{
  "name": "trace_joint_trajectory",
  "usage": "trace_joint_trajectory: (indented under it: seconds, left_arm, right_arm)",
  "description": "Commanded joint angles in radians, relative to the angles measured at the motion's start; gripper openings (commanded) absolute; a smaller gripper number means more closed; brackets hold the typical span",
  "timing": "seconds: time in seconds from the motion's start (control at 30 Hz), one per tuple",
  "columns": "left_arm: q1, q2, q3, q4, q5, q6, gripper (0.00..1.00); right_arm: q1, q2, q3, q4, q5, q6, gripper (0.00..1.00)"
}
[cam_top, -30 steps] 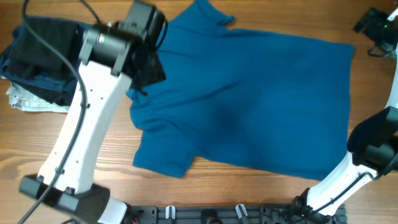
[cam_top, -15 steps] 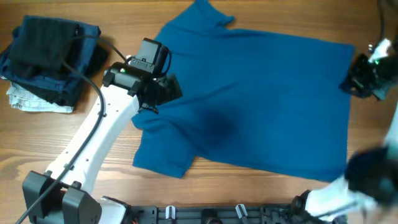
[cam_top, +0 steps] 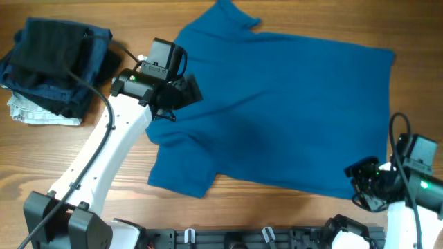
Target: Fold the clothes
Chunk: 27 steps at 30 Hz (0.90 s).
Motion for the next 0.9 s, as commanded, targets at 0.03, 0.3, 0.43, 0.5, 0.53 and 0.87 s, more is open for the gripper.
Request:
trace_joint_trajectory:
  seconds: [0.03, 0.3, 0.43, 0.5, 0.53, 0.87]
  left_arm:
    - [0.006, -0.018, -0.002, -0.002, 0.005, 0.019, 1.0]
    - [0.006, -0.017, -0.002, -0.006, 0.004, 0.019, 1.0]
    - [0.006, -0.017, -0.002, 0.013, 0.004, 0.014, 1.0]
    - [0.006, -0.017, -0.002, 0.013, -0.003, 0.015, 1.0]
    - [0.006, -0.017, -0.002, 0.013, -0.023, 0.015, 1.0]
    - [0.013, -0.017, -0.002, 0.014, -0.083, 0.019, 1.0]
  right_arm:
    - [0.002, 0.165, -0.087, 0.088, 0.095, 0.237, 0.54]
    - [0.002, 0.354, -0.087, 0.087, 0.557, 0.596, 0.79]
    - [0.001, 0.368, -0.128, 0.153, 0.575, 0.598, 0.88]
    - [0.002, 0.368, -0.192, 0.243, 0.551, 0.589, 0.88]
    - [0.002, 0.368, -0.231, 0.29, 0.522, 0.588, 0.86]
    - [0.002, 0.376, -0.266, 0.399, 0.454, 0.486, 0.62]
